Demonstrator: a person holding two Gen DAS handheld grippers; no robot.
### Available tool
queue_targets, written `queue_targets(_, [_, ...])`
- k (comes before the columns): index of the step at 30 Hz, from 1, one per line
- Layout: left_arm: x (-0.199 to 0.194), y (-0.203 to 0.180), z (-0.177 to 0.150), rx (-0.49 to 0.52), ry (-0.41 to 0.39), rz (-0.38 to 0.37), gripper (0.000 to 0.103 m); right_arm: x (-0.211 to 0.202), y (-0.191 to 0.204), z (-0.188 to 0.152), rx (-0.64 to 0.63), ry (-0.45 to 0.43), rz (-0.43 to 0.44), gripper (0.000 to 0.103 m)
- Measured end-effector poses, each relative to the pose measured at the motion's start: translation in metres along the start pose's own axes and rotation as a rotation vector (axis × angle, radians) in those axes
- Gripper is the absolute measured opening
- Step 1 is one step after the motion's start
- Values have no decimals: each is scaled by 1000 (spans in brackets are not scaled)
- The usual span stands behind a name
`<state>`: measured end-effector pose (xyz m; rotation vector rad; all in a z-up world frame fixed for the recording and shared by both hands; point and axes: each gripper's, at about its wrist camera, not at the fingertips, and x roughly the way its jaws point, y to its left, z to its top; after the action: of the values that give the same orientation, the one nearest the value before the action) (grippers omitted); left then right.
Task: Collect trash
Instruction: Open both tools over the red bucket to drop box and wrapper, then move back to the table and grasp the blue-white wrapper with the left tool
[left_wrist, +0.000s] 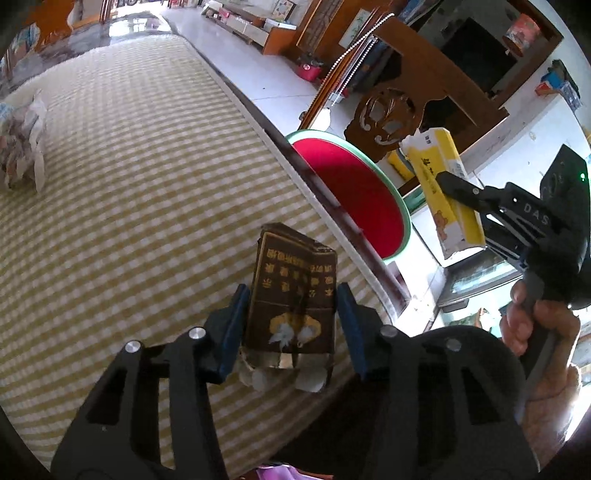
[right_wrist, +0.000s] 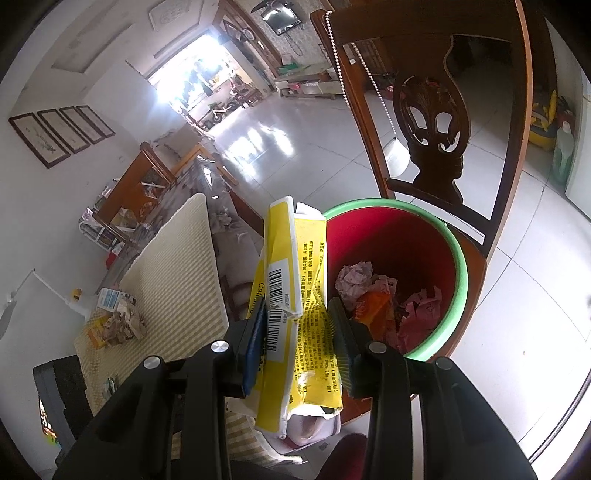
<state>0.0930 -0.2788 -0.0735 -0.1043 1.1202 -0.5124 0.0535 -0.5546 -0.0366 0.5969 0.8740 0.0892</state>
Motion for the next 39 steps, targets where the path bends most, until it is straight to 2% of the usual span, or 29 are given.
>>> queue_targets(3, [-7,-5,7,29,-39,25,46,0,-4,0,7,-3,-8,35])
queue_targets(6, [-6,-14,29,29,-52,0,46,2,-10,3,23,-7,-12,35])
queue_targets(10, [-2,-44,68,89,-90,-26,46,0,-15,11,41,-28,-11,35])
queue_targets(13, [8,-59,90,83,-99,-23,53,-1,-18,19,48,-52,-38,37])
queue_targets(14, [14,-61,96,70,-83,-26,66,-1,-19,21,52,-63,-59,39])
queue_targets(15, [20,-62,100,56,-66,-47,73,-1,-20,22,61,-71,-80,54])
queue_targets(17, [22,-62,102,35,-58,-74,73,-1,-25,25,86,-80,-87,78])
queue_targets(20, [15,-58,96,32,-70,-81,75,-1,-27,26,91,-76,-86,78])
queue_targets(22, [10,-52,90,27,-69,-64,75,-3,-24,25,80,-75,-90,78])
queue_targets(26, [-13,-32,71,-20,-125,-15,75,-6,-8,23,64,-62,-56,78])
queue_targets(31, [-58,6,43,-93,-210,86,75,-17,39,22,11,-75,47,78])
queue_targets(35, [-93,42,16,-165,-269,196,75,-17,92,12,-55,-58,182,78])
queue_targets(39, [-124,97,-22,-300,-300,315,75,2,131,-7,-145,3,201,79])
